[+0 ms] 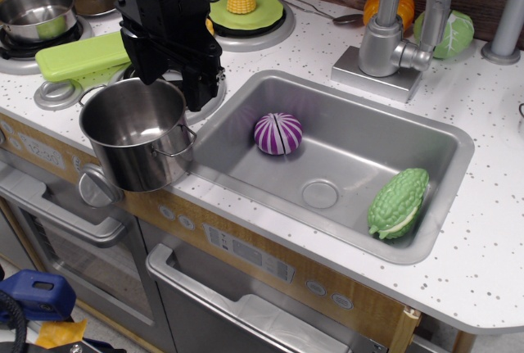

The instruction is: Put pot in sink

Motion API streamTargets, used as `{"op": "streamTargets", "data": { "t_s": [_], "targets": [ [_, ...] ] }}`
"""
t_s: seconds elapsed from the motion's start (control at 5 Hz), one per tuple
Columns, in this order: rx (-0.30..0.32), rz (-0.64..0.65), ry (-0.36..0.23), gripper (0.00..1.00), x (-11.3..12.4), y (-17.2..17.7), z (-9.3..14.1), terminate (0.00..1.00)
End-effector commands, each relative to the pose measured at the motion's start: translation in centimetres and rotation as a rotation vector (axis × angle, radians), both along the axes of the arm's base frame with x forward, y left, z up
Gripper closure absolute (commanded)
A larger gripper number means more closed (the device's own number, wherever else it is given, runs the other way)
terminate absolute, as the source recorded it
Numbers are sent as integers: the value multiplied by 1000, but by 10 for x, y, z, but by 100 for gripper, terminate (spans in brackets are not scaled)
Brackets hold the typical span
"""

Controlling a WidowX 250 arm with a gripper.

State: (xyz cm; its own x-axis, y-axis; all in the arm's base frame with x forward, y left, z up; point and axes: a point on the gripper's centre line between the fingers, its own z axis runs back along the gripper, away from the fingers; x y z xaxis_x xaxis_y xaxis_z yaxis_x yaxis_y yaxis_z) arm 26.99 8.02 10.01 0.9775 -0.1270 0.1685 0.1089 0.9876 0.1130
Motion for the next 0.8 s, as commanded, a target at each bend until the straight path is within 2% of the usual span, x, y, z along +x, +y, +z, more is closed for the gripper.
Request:
{"op": "streamTargets", "data": {
  "t_s": [0.0,0.2,0.4,0.6],
  "targets": [
    [0,0,0,0,0,0,0,0],
    [35,145,-2,0,9,7,3,0],
    [34,279,-19,0,23,17,5,0],
    [-6,365,-37,0,35,25,3,0]
  ]
}}
